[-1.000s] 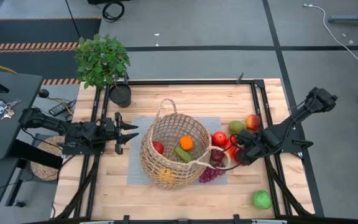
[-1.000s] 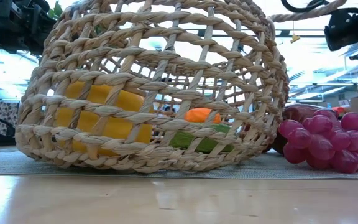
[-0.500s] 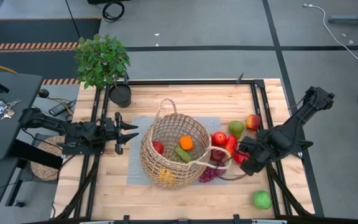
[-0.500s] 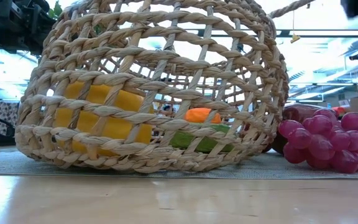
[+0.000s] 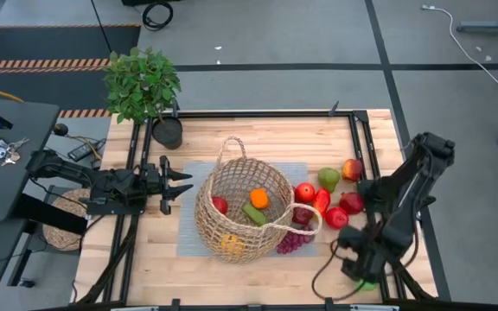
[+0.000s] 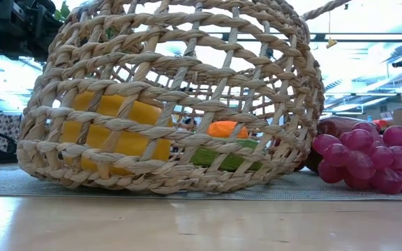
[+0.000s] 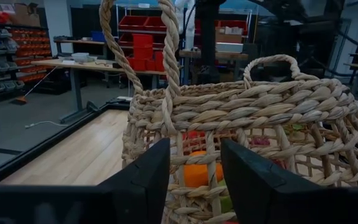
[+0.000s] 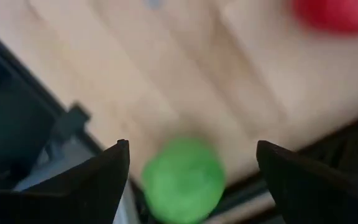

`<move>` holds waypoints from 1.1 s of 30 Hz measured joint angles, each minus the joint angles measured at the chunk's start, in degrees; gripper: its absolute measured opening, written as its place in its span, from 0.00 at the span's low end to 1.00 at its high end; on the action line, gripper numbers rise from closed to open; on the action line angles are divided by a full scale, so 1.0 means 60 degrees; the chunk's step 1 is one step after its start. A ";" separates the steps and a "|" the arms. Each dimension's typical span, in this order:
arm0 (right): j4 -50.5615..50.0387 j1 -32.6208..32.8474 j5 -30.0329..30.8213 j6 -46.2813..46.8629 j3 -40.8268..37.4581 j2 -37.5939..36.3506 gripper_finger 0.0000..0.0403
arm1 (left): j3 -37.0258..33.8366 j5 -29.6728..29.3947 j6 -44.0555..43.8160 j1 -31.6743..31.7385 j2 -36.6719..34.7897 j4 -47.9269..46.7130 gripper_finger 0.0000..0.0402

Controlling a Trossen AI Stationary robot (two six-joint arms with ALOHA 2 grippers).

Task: Build produce basket
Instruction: Put the green apple into the basket

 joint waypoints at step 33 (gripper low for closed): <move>-0.1791 0.1002 -0.1176 0.1940 0.2427 0.3356 0.99 | 0.0000 0.0000 0.0000 -0.0001 0.0000 -0.0001 0.37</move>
